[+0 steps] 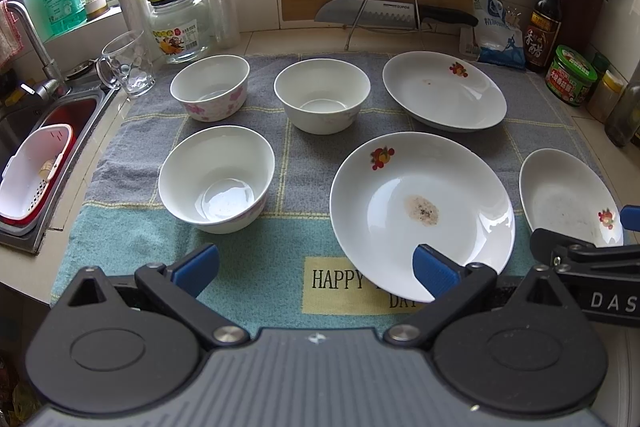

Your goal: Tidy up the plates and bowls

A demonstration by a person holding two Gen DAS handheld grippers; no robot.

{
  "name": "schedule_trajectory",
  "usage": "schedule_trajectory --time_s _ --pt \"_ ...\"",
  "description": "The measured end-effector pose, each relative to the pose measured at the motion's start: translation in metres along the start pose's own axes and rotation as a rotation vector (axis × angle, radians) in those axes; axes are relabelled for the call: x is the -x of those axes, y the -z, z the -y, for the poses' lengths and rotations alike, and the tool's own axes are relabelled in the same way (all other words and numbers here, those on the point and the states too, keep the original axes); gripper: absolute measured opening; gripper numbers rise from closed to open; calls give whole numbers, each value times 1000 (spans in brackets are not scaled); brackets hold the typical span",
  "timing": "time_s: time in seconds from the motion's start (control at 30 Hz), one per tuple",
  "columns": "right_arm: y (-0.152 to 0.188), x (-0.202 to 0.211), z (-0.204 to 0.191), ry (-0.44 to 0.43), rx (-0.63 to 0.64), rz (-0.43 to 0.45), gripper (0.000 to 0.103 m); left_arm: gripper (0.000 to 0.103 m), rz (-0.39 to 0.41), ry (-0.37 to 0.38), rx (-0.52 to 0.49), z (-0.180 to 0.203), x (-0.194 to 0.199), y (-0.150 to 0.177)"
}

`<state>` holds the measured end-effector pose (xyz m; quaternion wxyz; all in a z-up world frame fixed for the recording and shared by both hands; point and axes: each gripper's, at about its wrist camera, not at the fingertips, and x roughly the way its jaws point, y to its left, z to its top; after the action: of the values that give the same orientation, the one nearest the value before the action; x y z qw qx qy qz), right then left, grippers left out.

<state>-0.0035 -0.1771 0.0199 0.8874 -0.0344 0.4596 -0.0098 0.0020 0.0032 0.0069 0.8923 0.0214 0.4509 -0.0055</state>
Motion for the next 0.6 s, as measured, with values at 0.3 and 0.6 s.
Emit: schedule_trajectory --time_s 0.3,0.6 --pt "0 0 0 3 -2 0 103 102 1 4 -5 -1 -2 -1" --pt "-1 1 -7 16 -10 7 103 102 10 19 -20 -8 -3 -3"
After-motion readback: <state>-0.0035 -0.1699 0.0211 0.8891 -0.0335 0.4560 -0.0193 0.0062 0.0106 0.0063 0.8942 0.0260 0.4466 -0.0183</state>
